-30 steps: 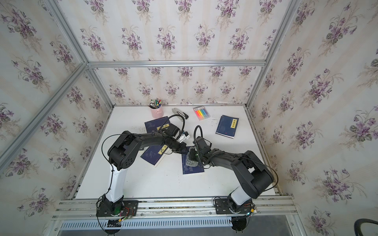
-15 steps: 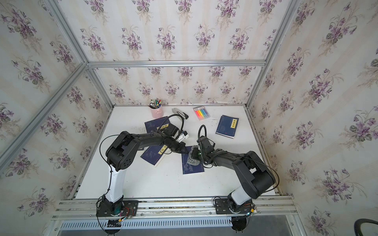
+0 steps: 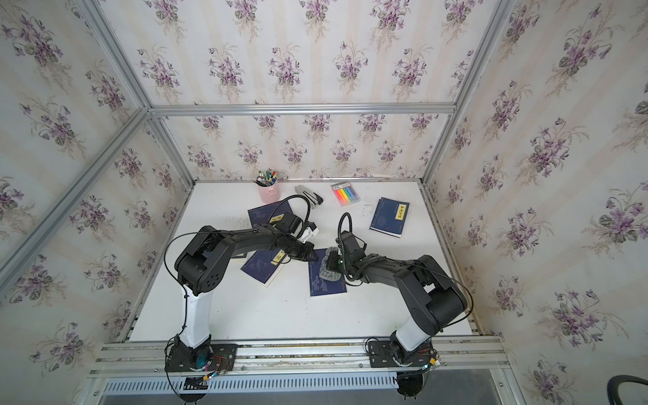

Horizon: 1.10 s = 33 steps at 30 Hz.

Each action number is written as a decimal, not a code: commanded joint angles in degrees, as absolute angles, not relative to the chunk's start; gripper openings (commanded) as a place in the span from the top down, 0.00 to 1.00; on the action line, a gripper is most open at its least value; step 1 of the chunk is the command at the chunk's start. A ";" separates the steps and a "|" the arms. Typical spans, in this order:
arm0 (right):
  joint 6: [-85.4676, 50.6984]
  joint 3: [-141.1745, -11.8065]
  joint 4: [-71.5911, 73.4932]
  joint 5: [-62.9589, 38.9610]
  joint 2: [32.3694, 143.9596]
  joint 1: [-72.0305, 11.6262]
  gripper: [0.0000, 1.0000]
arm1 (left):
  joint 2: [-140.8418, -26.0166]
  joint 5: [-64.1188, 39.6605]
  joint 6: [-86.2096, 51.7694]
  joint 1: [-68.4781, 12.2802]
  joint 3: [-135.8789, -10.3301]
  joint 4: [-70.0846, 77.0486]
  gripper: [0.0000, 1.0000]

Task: Wipe the cover of the book
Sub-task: Wipe the dirt from the cover of the book.

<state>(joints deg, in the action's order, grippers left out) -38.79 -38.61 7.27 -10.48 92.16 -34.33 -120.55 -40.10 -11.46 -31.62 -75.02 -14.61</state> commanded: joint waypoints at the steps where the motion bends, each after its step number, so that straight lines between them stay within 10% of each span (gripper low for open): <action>1: -38.62 -40.86 4.66 -10.94 93.64 -36.94 1.00 | -122.98 -28.24 -10.80 -31.29 -74.83 -20.61 1.00; 21: -38.64 -31.14 2.78 -8.89 83.62 -29.44 1.00 | -121.64 -29.48 -10.17 -31.36 -74.26 -19.73 1.00; 33: -38.40 -34.05 4.84 -12.67 86.21 -29.53 1.00 | -101.20 -25.14 -6.08 -38.73 -65.19 -13.85 1.00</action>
